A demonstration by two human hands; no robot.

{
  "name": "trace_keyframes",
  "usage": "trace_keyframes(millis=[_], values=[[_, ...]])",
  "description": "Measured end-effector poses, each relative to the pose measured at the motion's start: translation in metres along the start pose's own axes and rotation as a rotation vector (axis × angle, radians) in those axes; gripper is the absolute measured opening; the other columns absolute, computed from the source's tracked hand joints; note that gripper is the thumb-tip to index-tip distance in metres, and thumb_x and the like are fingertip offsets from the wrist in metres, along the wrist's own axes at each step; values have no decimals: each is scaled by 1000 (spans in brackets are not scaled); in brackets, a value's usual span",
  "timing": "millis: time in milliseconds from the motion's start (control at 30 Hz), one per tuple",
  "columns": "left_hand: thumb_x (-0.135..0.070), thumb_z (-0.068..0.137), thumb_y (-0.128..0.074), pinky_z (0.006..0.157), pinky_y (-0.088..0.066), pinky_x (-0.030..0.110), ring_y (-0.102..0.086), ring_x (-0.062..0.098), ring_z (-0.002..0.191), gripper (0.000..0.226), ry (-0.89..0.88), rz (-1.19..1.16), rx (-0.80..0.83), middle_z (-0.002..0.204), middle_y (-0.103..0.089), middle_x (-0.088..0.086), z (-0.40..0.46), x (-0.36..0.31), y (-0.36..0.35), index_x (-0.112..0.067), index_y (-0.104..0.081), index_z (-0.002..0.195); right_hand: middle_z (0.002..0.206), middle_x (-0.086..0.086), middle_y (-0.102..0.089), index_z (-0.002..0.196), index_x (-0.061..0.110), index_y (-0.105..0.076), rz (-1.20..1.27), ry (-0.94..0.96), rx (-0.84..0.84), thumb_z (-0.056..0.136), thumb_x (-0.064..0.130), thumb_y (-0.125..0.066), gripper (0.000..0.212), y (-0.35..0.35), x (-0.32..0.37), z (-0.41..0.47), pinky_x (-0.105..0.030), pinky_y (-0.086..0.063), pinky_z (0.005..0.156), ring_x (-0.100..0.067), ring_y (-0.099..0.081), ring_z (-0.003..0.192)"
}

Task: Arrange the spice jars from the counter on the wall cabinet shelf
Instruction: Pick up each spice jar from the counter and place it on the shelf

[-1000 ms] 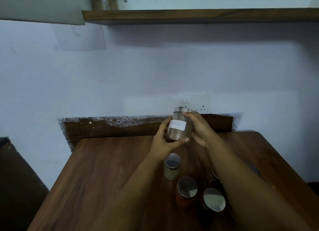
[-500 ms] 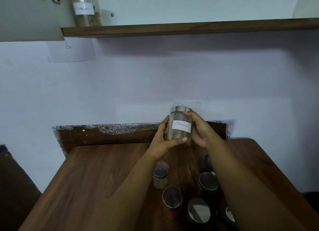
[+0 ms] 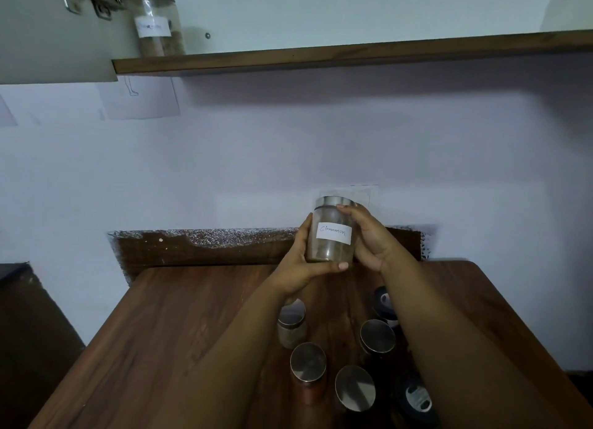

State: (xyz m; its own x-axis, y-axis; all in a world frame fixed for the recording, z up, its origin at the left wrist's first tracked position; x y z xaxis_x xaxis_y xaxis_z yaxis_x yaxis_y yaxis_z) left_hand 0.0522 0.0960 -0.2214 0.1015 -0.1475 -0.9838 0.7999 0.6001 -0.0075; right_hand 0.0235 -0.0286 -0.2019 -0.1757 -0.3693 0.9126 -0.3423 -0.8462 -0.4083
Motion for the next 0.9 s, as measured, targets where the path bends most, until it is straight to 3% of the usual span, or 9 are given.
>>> trace_keyframes(millis=[100,233,333,400,533,700,800,900], values=[[5,73,-80,87,-54,25,-59,13,119,108,-59,11,-78,138,-49,0,0,-6,-1,-31,-16,152,130,-13,-60,142,22,-39,-53,-54,47,81,35,-75,72,-6,2,-9,-56,-54,88,-31,-62,115],[-3,70,-83,80,-56,24,-65,17,107,90,-150,59,-245,131,-54,17,2,-25,6,-22,-25,136,131,-4,-57,148,40,-19,-327,15,172,73,11,-83,103,-23,18,-25,-47,-58,84,-26,-63,113],[-5,65,-88,79,-55,22,-67,9,102,85,-257,215,-317,125,-57,5,0,-58,13,-22,-32,127,134,0,-53,148,48,-12,-433,125,171,60,9,-90,123,-37,43,-30,-46,-58,86,-24,-61,115],[-13,65,-89,81,-54,19,-62,0,106,88,-329,305,-312,125,-54,-8,-3,-87,14,-26,-33,131,137,3,-49,148,49,-7,-517,230,144,61,12,-91,126,-49,67,-32,-45,-57,89,-21,-58,118],[-32,65,-83,89,-54,22,-60,6,110,87,-452,390,-342,131,-51,-8,-7,-142,22,-35,-34,136,134,9,-49,150,46,0,-572,424,132,65,12,-89,127,-81,114,-34,-40,-55,94,-16,-57,117],[-20,76,-82,93,-53,25,-58,4,113,83,-601,411,-389,134,-53,-9,-9,-216,41,-32,-36,144,146,10,-44,146,52,17,-663,702,104,66,26,-89,135,-134,178,-39,-30,-53,92,-12,-56,121],[-18,80,-80,96,-50,23,-54,4,122,82,-705,455,-431,135,-53,-13,-5,-263,54,-31,-34,147,150,6,-39,148,50,14,-635,837,129,63,25,-91,137,-167,217,-34,-28,-52,94,-10,-51,126],[-18,80,-79,93,-47,15,-50,-5,122,84,-777,491,-510,134,-53,-13,2,-307,72,-31,-32,148,143,3,-49,148,52,10,-653,883,156,58,28,-93,138,-203,252,-19,-30,-54,92,-12,-56,122]])
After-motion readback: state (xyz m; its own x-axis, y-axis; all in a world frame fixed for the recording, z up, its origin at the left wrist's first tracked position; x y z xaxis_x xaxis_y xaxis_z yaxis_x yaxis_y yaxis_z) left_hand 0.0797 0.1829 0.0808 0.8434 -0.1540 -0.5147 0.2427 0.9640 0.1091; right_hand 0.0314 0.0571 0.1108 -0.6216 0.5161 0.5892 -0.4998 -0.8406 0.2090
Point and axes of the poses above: each hand's wrist, its own z-axis towards the middle knuckle, its own y-axis out of the back of the hand, x = y × z, the point moved 7 cm from there along z, towards the middle knuckle
